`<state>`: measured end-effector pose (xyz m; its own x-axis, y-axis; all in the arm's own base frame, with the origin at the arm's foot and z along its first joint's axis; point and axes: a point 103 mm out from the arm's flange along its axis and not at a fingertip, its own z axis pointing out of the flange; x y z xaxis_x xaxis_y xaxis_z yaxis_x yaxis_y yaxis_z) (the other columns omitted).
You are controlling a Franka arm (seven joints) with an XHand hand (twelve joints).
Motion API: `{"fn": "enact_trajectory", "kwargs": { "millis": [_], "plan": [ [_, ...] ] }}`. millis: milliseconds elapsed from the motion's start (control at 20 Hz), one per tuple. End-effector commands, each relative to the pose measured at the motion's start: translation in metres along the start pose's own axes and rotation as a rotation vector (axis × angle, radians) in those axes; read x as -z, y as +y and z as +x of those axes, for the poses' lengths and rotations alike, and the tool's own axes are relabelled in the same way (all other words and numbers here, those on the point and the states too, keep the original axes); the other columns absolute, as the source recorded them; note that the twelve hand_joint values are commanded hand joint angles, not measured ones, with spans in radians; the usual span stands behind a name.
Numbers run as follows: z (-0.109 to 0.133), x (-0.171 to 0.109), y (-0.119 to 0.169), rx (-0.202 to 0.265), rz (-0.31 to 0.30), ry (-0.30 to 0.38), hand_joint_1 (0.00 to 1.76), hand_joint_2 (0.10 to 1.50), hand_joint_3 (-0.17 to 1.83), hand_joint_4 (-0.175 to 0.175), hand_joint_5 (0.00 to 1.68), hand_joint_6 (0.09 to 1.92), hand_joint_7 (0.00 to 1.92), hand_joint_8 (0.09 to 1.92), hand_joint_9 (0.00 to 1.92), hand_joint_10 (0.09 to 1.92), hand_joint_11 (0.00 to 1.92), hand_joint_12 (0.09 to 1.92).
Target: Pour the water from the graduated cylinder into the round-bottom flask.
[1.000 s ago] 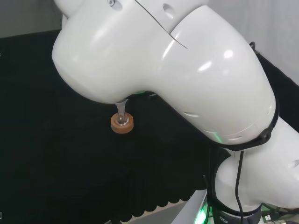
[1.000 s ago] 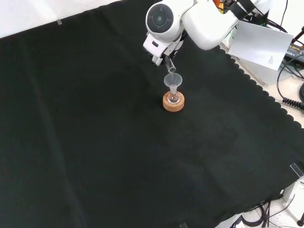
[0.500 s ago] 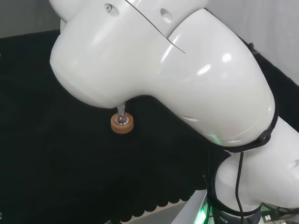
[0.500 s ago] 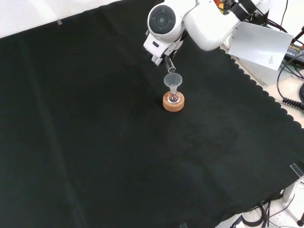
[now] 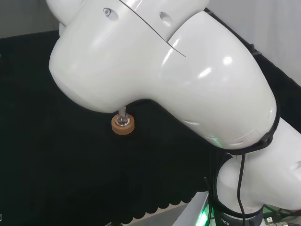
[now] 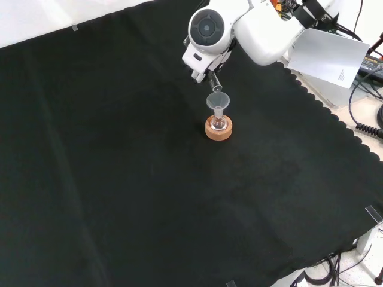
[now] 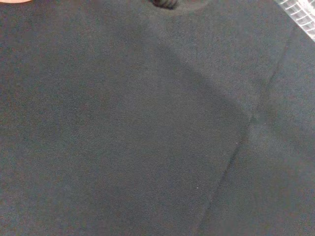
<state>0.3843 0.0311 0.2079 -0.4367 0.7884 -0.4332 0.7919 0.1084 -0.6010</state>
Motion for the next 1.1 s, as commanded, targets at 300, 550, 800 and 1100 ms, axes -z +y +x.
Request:
{"fn": "enact_trajectory", "kwargs": {
  "millis": [300,550,800,1100],
  "plan": [
    [0.001,0.001,-0.001,-0.003,-0.005,-0.001,1.27,1.1,0.0,-0.175,1.0,0.98,1.03,0.95,1.47,0.09,1.28,0.71],
    [0.013,0.006,0.003,0.001,-0.013,0.041,1.27,1.1,0.0,-0.175,1.0,0.98,1.03,0.95,1.47,0.09,1.28,0.71],
    [0.01,0.002,0.002,-0.001,-0.091,0.166,1.27,1.1,0.0,-0.175,1.0,0.98,1.03,0.96,1.47,0.09,1.28,0.71],
    [-0.009,-0.009,-0.004,0.0,-0.189,0.308,1.26,1.1,0.0,-0.175,0.99,0.98,1.03,0.96,1.47,0.09,1.28,0.71]
  ]
}}
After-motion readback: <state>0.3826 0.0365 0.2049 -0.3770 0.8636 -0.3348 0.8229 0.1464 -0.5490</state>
